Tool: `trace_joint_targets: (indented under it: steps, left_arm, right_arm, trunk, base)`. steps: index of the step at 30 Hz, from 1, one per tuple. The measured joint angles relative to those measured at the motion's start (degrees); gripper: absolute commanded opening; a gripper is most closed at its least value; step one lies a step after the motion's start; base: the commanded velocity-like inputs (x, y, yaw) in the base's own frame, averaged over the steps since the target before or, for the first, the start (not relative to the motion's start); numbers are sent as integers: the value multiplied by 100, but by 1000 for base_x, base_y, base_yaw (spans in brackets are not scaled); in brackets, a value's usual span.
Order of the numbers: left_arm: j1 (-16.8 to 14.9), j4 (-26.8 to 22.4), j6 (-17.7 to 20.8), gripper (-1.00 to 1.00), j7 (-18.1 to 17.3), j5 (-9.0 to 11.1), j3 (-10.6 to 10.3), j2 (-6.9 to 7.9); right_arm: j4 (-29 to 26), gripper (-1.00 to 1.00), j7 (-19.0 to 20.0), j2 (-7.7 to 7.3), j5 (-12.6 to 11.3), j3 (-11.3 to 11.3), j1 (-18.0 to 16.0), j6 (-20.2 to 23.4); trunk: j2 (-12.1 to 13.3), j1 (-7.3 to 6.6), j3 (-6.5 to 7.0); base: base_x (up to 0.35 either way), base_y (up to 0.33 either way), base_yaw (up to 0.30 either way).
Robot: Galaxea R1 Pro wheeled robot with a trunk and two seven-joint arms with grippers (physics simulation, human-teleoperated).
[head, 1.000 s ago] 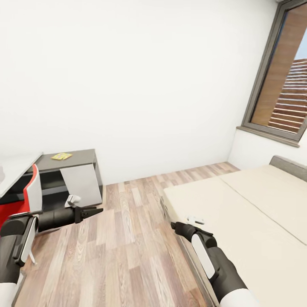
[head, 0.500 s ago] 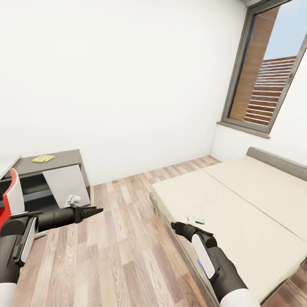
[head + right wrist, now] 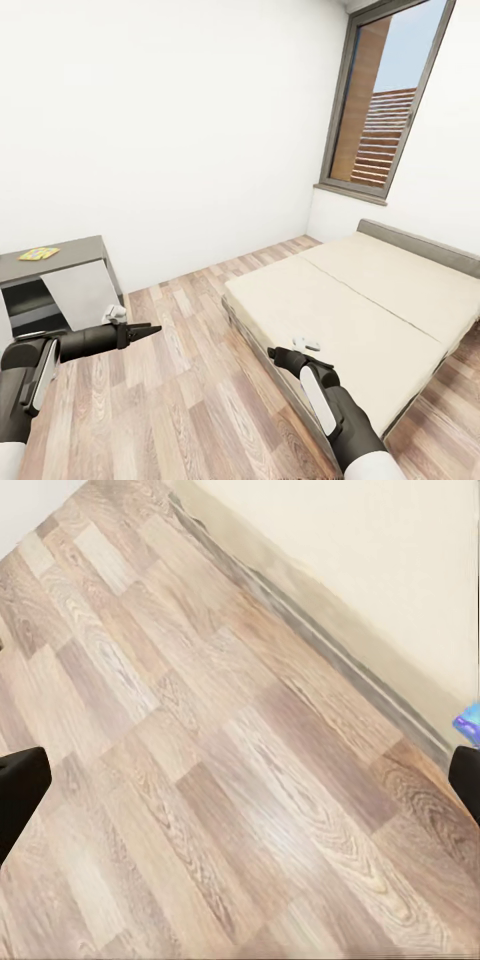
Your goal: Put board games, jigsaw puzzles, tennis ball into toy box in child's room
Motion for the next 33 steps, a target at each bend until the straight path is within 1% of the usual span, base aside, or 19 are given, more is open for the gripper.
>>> trace_joint_targets:
  steps: [6, 10, 33]
  left_arm:
    - [0, 0, 0, 100, 0, 0, -3, 0]
    - [0, 1, 0, 100, -1, 0, 3, 0]
    - [0, 2, 0, 100, -1, 0, 5, 0]
  right_arm:
    - [1, 100, 0, 0, -3, -7, 0, 0]
    - [0, 100, 0, 1, -2, -13, 0, 1]
    - [7, 100, -1, -2, -8, -30, 0, 1]
  trunk:
    - [0, 0, -31]
    - [0, -1, -52]
    - [0, -1, -170]
  base:
    - [-20, 275, -240]
    - [-4, 154, -240]
    - [0, 12, -239]
